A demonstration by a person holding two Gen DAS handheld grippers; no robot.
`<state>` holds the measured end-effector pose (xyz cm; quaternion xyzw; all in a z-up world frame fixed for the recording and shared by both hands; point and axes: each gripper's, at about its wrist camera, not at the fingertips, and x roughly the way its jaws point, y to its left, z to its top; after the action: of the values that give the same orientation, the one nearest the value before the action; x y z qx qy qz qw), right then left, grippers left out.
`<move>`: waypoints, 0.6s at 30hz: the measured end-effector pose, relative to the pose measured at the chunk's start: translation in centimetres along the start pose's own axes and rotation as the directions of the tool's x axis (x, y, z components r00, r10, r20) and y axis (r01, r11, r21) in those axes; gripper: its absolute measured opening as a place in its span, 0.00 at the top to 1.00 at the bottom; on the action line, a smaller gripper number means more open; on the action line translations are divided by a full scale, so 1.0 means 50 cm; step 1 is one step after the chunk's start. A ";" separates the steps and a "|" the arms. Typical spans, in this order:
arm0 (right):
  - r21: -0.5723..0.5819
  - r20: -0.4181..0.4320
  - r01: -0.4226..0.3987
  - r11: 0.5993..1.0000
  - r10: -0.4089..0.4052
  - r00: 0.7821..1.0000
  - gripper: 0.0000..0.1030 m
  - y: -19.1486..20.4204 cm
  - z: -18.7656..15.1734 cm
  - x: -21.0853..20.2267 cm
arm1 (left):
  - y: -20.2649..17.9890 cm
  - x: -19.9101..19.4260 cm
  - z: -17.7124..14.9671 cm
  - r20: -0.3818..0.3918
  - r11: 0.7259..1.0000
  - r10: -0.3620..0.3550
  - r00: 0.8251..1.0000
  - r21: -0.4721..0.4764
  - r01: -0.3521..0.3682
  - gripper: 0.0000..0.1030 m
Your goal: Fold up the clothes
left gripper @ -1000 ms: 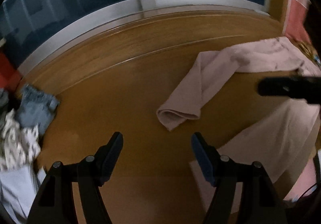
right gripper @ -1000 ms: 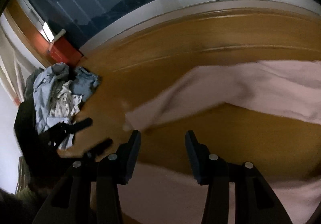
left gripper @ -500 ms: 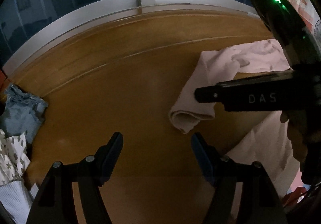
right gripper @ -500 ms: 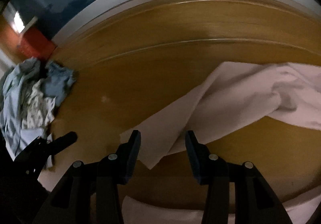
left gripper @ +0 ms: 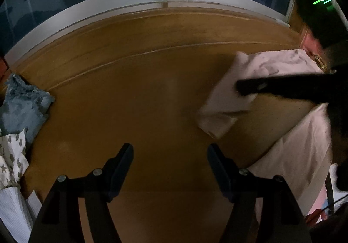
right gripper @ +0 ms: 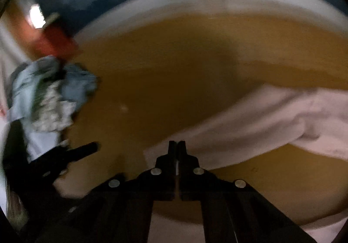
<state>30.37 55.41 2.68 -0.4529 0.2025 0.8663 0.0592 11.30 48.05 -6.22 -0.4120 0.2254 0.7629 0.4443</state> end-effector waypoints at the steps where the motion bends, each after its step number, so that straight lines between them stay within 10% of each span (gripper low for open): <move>1: -0.041 0.013 -0.009 0.999 0.009 1.000 0.98 0.017 0.008 -0.029 | 0.005 -0.004 0.000 0.005 1.000 -0.003 1.000 -0.005 0.003 0.33; 5: -0.202 0.057 -0.011 0.979 0.023 0.998 0.98 0.077 0.061 -0.096 | 0.020 -0.014 -0.003 0.014 0.999 -0.020 1.000 -0.028 0.020 0.33; 11: -0.154 -0.059 -0.055 0.986 0.047 0.997 0.96 0.116 0.161 0.112 | 0.020 0.006 0.005 -0.003 0.999 -0.029 1.000 -0.045 0.029 0.33; 18: -0.109 0.099 0.039 0.993 -0.028 0.995 0.77 0.093 0.146 0.064 | 0.020 0.008 0.028 0.007 0.999 -0.028 1.000 -0.017 0.028 0.33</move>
<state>21.63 53.88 5.20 -0.4160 0.1434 0.8961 0.0582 9.73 48.75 -5.81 -0.4163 0.2116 0.7600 0.4520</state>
